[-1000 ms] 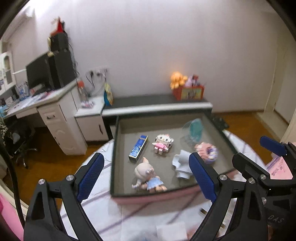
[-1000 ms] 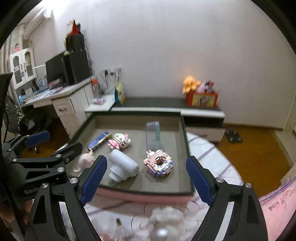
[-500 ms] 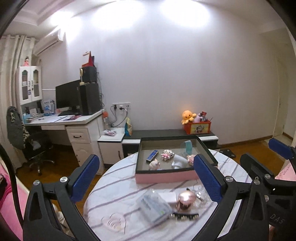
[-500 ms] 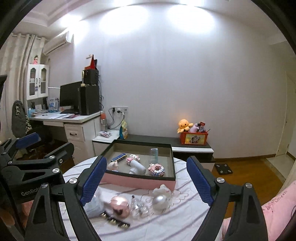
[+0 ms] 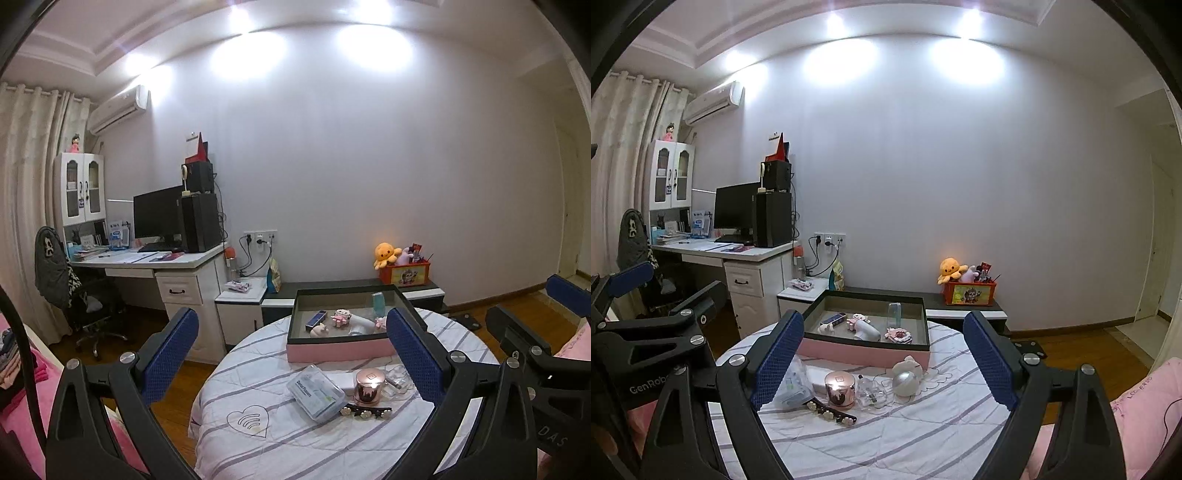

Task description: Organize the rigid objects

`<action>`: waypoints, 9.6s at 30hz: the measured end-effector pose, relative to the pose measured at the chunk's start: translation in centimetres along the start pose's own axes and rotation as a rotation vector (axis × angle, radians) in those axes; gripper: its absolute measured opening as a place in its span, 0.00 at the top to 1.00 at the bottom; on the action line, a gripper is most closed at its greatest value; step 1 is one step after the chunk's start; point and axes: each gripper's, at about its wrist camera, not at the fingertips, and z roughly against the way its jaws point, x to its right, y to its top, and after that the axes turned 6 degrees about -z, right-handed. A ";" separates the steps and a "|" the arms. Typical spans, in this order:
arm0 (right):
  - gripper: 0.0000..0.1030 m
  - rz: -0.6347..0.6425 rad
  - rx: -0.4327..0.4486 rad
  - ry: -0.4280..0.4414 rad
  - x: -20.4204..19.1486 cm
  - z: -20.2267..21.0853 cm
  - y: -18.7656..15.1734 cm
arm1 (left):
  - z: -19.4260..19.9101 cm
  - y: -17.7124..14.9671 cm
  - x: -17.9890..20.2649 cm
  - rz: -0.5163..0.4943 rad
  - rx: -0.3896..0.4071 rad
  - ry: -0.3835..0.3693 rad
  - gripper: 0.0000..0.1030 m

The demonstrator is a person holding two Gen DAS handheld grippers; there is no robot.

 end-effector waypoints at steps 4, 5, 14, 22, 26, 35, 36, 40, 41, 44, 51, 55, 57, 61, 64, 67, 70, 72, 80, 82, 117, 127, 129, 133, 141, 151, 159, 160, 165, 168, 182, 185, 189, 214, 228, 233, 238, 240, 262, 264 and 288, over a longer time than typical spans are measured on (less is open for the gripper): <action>0.13 0.001 0.011 -0.006 0.1 1.3 -0.2 | 0.4 0.0 0.3 0.000 0.006 -0.005 0.00; 0.13 0.002 0.012 -0.008 0.1 1.5 -0.2 | 0.5 0.0 0.3 0.000 0.005 -0.008 0.00; 0.13 -0.002 0.003 -0.023 0.6 2.0 -0.4 | 0.4 -0.2 0.8 -0.006 -0.008 -0.023 0.00; 0.13 -0.005 -0.012 -0.036 0.6 1.7 -0.5 | -0.1 -0.4 1.1 -0.007 -0.020 -0.030 0.00; 0.13 -0.006 -0.018 -0.043 0.6 1.2 -0.5 | -0.4 -0.5 1.2 -0.007 -0.025 -0.035 0.00; 0.13 -0.007 -0.036 -0.055 0.7 0.4 -0.7 | -1.7 -0.7 1.5 -0.008 -0.046 -0.042 0.00; 0.13 -0.007 -0.039 -0.055 0.6 0.3 -0.7 | -1.9 -0.8 1.6 -0.009 -0.051 -0.043 0.00; 0.13 -0.009 -0.064 -0.053 0.6 -0.8 -1.1 | -3.3 -1.6 1.6 -0.004 -0.084 -0.064 0.00; 0.13 -0.009 -0.072 -0.054 0.7 -1.1 -1.3 | -3.8 -1.9 1.5 0.001 -0.096 -0.074 0.00; 0.13 -0.014 -0.109 -0.051 1.0 -2.6 -1.9 | -5.6 -3.3 1.3 0.015 -0.159 -0.118 0.00; 0.13 -0.037 -0.246 -0.080 2.6 -7.4 -5.4 | -10.7 -8.4 0.8 0.016 -0.348 -0.135 0.00; 0.13 -0.052 -0.349 -0.082 3.5 -10.4 -8.0 | -13.4 -11.4 0.6 0.007 -0.450 -0.126 0.00; 0.13 -0.062 -0.402 -0.080 4.0 -11.9 -9.3 | -14.5 -12.3 0.7 0.022 -0.492 -0.137 0.00; 0.13 -0.073 -0.456 -0.084 4.7 -13.7 -10.7 | -16.6 -12.9 1.1 0.055 -0.534 -0.189 0.00; 0.13 -0.085 -0.472 -0.085 5.2 -14.6 -11.1 | -18.1 -13.1 2.3 0.049 -0.555 -0.204 0.00; 0.13 -0.092 -0.483 -0.090 5.7 -15.3 -11.3 | -19.5 -13.1 3.3 0.047 -0.584 -0.202 0.00; 0.13 -0.100 -0.497 -0.090 6.2 -15.9 -11.6 | -21.0 -12.8 3.5 0.093 -0.608 -0.210 0.00; 0.13 -0.103 -0.507 -0.092 6.3 -16.4 -11.7 | -22.1 -12.9 3.5 0.115 -0.631 -0.209 0.00; 0.13 -0.105 -0.525 -0.083 6.4 -17.3 -11.9 | -23.2 -14.9 1.0 0.204 -0.686 -0.211 0.24; 0.13 -0.109 -0.539 -0.074 6.4 -17.8 -11.9 | -22.9 -14.9 0.7 0.199 -0.682 -0.232 0.24; 0.55 -0.123 -0.418 0.052 3.3 -15.6 -7.8 | -15.1 -8.6 2.8 0.058 -0.390 -0.233 0.69; 0.55 -0.111 -0.385 0.051 2.3 -13.2 -7.9 | -15.9 -11.9 2.2 0.142 -0.488 -0.342 0.69; 0.55 -0.116 -0.415 0.042 2.7 -13.9 -9.0 | -15.0 -12.2 1.5 0.143 -0.417 -0.331 0.44; 0.55 -0.143 -0.465 0.057 3.1 -14.6 -10.6 | -14.7 -13.0 1.0 0.157 -0.406 -0.358 0.10; 0.55 -0.137 -0.462 0.081 2.6 -14.6 -10.8 | -15.5 -14.6 -1.1 0.204 -0.408 -0.370 0.08; 0.55 -0.148 -0.482 0.085 2.8 -15.2 -11.3 | -15.2 -13.3 -2.6 0.230 -0.347 -0.373 0.07; 0.55 -0.145 -0.472 0.108 2.1 -15.0 -10.9 | -18.5 -17.0 -0.7 0.040 -0.615 -0.206 0.30; 0.55 -0.142 -0.472 0.110 1.9 -14.9 -10.9 | -18.5 -16.9 -0.6 0.035 -0.601 -0.180 0.34; 0.55 -0.129 -0.470 0.109 1.5 -14.4 -10.8 | -17.5 -15.0 -0.1 0.055 -0.534 -0.199 0.39; 0.55 -0.128 -0.451 0.104 1.5 -13.8 -10.3 | -15.5 -12.4 0.8 0.060 -0.439 -0.224 0.39; 0.55 -0.073 -0.185 0.068 0.6 -7.2 -3.9 | -7.7 -3.6 2.6 0.017 -0.135 -0.220 0.39; 0.55 -0.058 -0.145 0.057 0.3 -6.1 -2.9 | -6.6 -3.0 2.6 0.016 -0.107 -0.217 0.39; 0.55 -0.046 -0.107 0.049 -0.2 -5.1 -1.9 | -5.6 -2.1 2.5 0.008 -0.066 -0.199 0.39; 0.55 -0.017 -0.050 0.058 -0.7 -8.4 0.0 | -9.2 0.1 3.9 -0.012 -0.021 -0.158 0.39; 0.55 -0.069 -0.197 0.092 2.0 -23.3 1.2 | -26.8 1.3 5.4 -0.034 -0.191 -0.253 0.38; 0.55 -0.118 -0.361 0.121 2.9 -30.7 -0.6 | -34.5 -1.1 6.0 -0.023 -0.361 -0.287 0.38; 0.54 -0.179 -0.550 0.148 3.8 -36.9 -4.0 | -39.0 -4.0 7.1 -0.051 -0.490 -0.272 0.38; 0.54 -0.163 -0.575 0.110 3.9 -38.2 -5.0 | -40.1 -4.9 7.4 -0.059 -0.532 -0.271 0.38; 0.12 -0.111 -0.352 0.118 3.3 -25.0 -0.3 | -23.5 0.0 2.6 -0.001 -0.259 -0.208 0.12; 0.03 -0.102 -0.313 0.120 2.9 -22.1 0.3 | -20.4 0.5 2.1 0.009 -0.211 -0.195 0.09; 0.00 -0.079 -0.022 0.072 1.4 -1.4 -0.1 | -1.7 0.1 1.0 0.004 0.005 -0.094 0.00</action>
